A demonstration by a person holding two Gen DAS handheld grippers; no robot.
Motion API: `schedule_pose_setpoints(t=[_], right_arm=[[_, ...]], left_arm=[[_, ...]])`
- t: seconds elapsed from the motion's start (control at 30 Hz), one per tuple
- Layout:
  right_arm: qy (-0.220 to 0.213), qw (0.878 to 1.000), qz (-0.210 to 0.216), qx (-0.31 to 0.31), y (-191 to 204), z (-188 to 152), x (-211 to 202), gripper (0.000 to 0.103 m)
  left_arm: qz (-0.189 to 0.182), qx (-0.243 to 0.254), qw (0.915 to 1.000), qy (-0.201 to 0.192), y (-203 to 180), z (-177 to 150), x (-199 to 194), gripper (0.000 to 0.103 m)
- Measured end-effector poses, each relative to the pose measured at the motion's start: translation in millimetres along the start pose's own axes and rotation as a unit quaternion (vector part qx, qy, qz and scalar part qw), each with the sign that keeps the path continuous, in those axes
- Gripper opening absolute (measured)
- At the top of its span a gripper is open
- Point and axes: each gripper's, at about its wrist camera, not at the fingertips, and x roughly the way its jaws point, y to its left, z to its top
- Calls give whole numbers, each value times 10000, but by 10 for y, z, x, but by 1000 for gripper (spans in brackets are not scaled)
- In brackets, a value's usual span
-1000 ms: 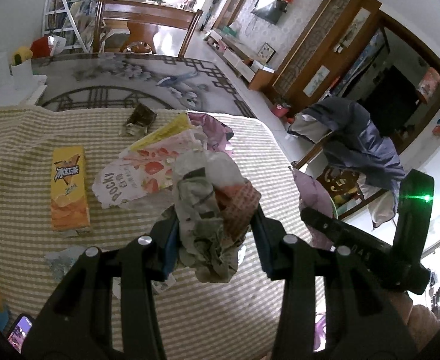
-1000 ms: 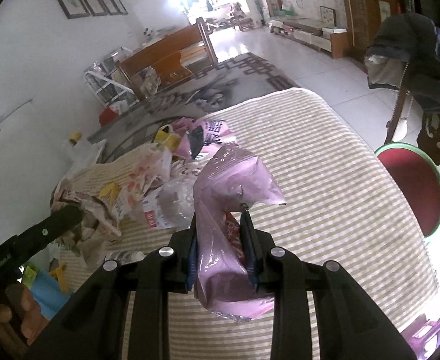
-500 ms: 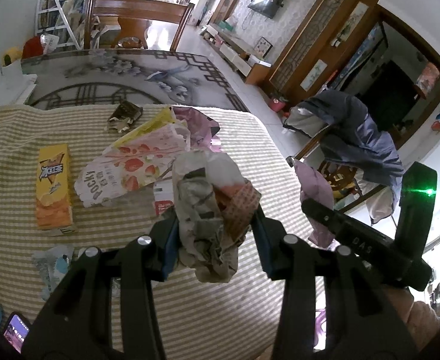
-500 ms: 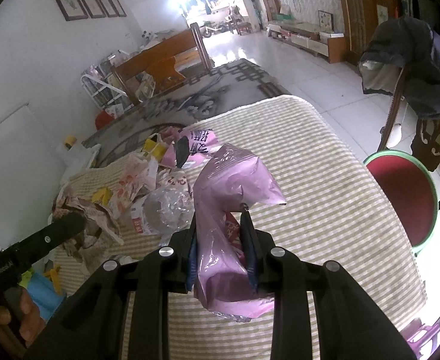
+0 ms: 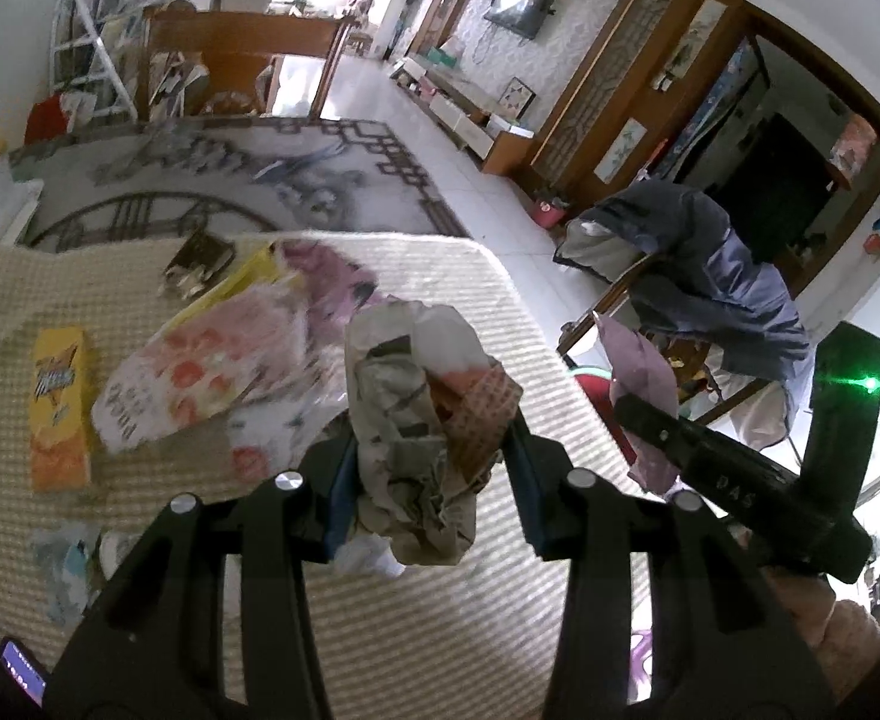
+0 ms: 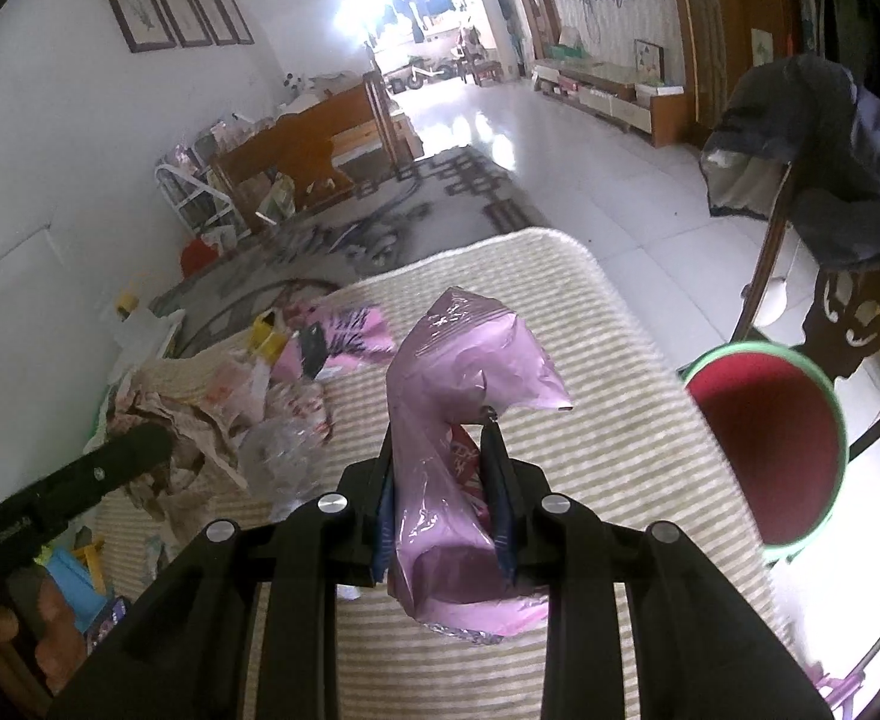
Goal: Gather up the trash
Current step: 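Carry the paper and pink bag to the red bin and release both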
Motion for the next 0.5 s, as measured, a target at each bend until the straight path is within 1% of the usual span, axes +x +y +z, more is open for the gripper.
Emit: schedule_pose_setpoints(t=[0.27,0.5], right_arm=[[-72,10000,35,3,-396,163,-25,26],[-69,9999,72,134,-793,242,-86,26]], left_arm=[[41,42,9999,-116,-418,142,206,42],[103,30,9999,-22,-759,160,421,41]])
